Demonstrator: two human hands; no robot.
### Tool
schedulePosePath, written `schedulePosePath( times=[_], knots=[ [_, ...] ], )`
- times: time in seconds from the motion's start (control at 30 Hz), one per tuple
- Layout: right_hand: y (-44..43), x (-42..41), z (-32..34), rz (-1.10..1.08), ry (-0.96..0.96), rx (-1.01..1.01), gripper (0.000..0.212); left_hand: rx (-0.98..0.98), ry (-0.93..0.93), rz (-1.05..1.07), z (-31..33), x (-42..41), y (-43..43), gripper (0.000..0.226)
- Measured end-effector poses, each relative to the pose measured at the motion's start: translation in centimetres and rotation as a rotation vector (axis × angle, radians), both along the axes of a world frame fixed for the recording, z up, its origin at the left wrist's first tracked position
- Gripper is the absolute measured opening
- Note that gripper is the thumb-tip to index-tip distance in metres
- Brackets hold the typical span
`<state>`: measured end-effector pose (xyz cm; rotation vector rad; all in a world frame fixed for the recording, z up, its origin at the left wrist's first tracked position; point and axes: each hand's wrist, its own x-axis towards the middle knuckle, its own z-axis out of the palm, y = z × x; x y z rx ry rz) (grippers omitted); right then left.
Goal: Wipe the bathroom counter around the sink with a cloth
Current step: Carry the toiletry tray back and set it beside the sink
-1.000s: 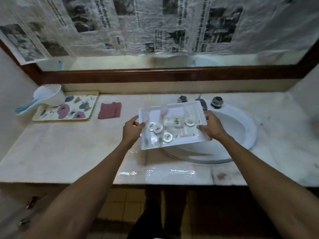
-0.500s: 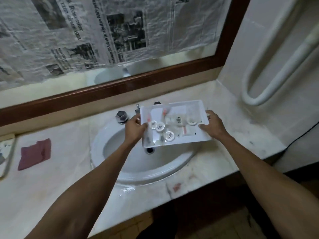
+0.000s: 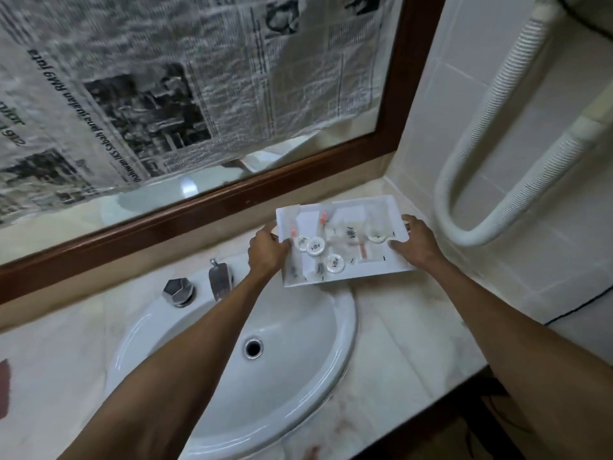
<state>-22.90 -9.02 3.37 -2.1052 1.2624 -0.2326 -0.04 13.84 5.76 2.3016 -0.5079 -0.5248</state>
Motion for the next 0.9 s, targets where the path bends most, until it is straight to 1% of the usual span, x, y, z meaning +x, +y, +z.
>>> schedulePosePath(
  times=[0.07, 0.1, 0.2, 0.27, 0.3, 0.43, 0.53, 0.67, 0.77, 0.9],
  knots=[
    [-1.7, 0.6, 0.0, 0.014, -0.008, 0.033, 0.087, 0.040, 0.033, 0.016, -0.2, 0.5, -2.0, 0.023],
    [-2.4, 1.0, 0.0, 0.029, -0.006, 0.052, 0.096, 0.055, 0.056, 0.024, -0.6, 0.8, -3.1, 0.027],
    [-4.8, 2.5, -0.5, 0.100, 0.062, 0.063, 0.133, 0.089, 0.125, 0.069, -1.6, 1.4, -6.3, 0.050],
    [-6.4, 3.4, -1.0, 0.169, 0.120, 0.062, 0.151, 0.101, 0.155, 0.097, -2.2, 1.6, -8.2, 0.053],
    [-7.2, 3.6, -1.3, 0.210, 0.153, 0.081, 0.154, 0.106, 0.165, 0.103, -2.4, 1.5, -9.1, 0.053],
    [-10.7, 4.2, -3.1, 0.350, 0.261, 0.098, 0.162, 0.117, 0.181, 0.119, -3.6, 1.4, -12.3, 0.049],
    [-12.8, 4.3, -4.3, 0.376, 0.284, 0.109, 0.164, 0.144, 0.178, 0.128, -4.9, 1.3, -14.2, 0.049],
    [-15.1, 4.4, -5.8, 0.370, 0.303, 0.102, 0.166, 0.115, 0.217, 0.169, -6.2, 0.9, -16.0, 0.053],
    [-16.2, 4.7, -5.8, 0.383, 0.300, 0.098, 0.161, 0.090, 0.227, 0.203, -6.8, 0.6, -17.1, 0.057],
    [-16.9, 5.3, -6.0, 0.393, 0.253, 0.095, 0.147, 0.054, 0.209, 0.281, -7.3, -0.1, -18.0, 0.052]
  ],
)
